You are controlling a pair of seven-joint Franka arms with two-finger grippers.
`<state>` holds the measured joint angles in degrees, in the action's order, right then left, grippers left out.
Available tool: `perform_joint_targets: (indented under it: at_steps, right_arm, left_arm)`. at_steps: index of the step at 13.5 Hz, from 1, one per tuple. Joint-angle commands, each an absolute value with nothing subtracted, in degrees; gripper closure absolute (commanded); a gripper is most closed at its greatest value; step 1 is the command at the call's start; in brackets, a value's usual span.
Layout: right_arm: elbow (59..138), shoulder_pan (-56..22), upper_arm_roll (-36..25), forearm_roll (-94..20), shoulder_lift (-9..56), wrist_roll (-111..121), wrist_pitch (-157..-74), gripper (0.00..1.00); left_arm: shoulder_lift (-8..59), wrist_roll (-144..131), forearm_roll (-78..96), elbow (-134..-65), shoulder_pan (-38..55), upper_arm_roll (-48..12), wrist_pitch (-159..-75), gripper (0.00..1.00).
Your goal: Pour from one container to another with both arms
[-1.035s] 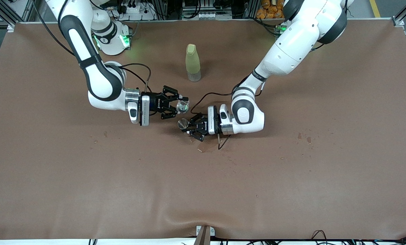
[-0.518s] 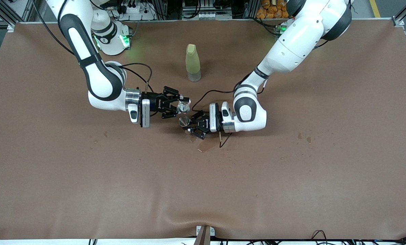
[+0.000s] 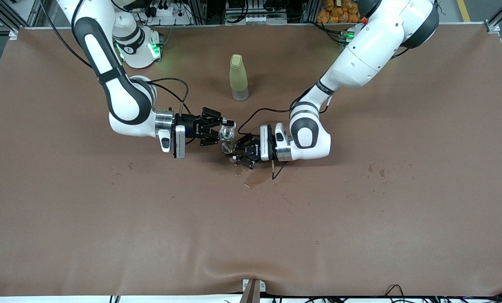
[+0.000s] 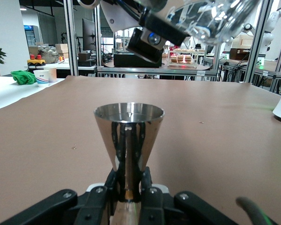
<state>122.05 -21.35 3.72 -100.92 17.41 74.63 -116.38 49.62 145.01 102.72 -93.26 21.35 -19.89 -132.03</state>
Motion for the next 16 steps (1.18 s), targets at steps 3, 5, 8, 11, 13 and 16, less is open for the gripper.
perform_joint_targets:
  at_steps: [3,5,8,11,13,16]
  right_arm:
    - [122.17,-22.15,3.52,-101.95,16.43,70.06,-116.81,1.00]
    - [122.08,-22.15,3.52,-101.95,16.44,66.90,-116.72,1.00]
    - [121.73,-22.15,3.52,-101.95,16.70,65.04,-116.72,1.00]
    - [121.73,-22.06,3.52,-101.95,17.05,63.20,-116.72,1.00]
    - [121.73,-22.15,3.52,-101.95,17.23,63.11,-116.72,1.00]
    - [121.47,-22.15,3.52,-101.95,17.49,60.13,-116.63,1.00]
  left_arm:
    - [47.64,146.87,104.59,-95.71,20.39,-20.57,-131.66,1.00]
    - [47.64,146.87,104.68,-95.80,20.30,-20.57,-131.66,1.00]
    - [47.64,146.95,104.68,-96.06,19.95,-20.65,-131.66,1.00]
    - [47.64,146.95,104.68,-96.15,19.60,-21.18,-131.66,1.00]
    - [47.64,146.95,104.68,-96.15,19.60,-21.27,-131.66,1.00]
    - [47.72,146.87,104.85,-96.06,19.60,-21.36,-131.66,1.00]
